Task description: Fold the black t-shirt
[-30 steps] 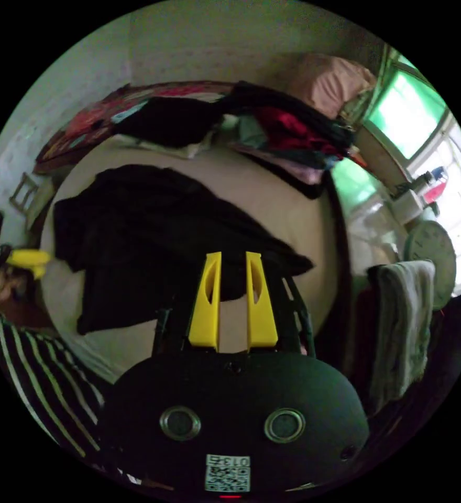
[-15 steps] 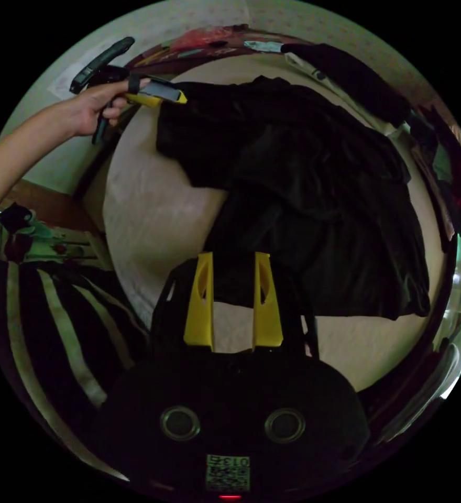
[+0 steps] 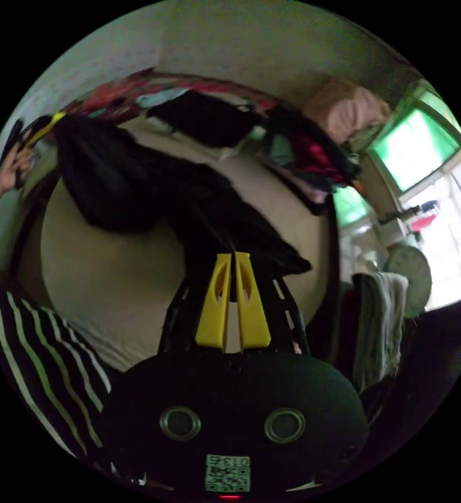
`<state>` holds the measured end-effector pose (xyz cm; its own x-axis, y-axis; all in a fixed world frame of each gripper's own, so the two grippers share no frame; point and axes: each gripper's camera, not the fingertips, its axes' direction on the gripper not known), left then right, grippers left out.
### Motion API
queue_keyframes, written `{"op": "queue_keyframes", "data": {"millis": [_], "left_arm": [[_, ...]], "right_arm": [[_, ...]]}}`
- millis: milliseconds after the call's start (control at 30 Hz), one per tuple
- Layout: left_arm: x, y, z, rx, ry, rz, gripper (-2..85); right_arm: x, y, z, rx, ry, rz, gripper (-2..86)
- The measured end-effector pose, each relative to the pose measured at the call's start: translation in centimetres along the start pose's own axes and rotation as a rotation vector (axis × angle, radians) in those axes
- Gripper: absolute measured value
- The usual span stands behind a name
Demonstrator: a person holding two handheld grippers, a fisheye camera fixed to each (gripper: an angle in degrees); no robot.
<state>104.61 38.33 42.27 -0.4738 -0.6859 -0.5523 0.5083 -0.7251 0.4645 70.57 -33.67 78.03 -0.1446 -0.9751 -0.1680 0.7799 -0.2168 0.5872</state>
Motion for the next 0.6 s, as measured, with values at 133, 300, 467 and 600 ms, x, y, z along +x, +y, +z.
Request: {"op": "queue_keyframes", "data": {"millis": [133,300,467,600], "left_arm": [[3.2,-0.3,-6.2,0.142,0.118,0.142,-0.3],[5.7,0.3,-13.1,0.289,0.183,0.247,-0.3],[6.8,0.1,-17.9,0.378,0.174,0.306,-0.3],[3.3,-2.3,-15.9,0.249,0.107,0.098,-0.4]], "right_arm": [[6.1,3.0,-5.0,0.115,0.134,0.178,0.7],[11.4,8.1,-12.4,0.267,0.316,0.313,0.6],[14.2,11.1,-16.9,0.389,0.397,0.362,0.6],[15.6,8.8,-14.2,0.316,0.293,0.298,0.6]]}}
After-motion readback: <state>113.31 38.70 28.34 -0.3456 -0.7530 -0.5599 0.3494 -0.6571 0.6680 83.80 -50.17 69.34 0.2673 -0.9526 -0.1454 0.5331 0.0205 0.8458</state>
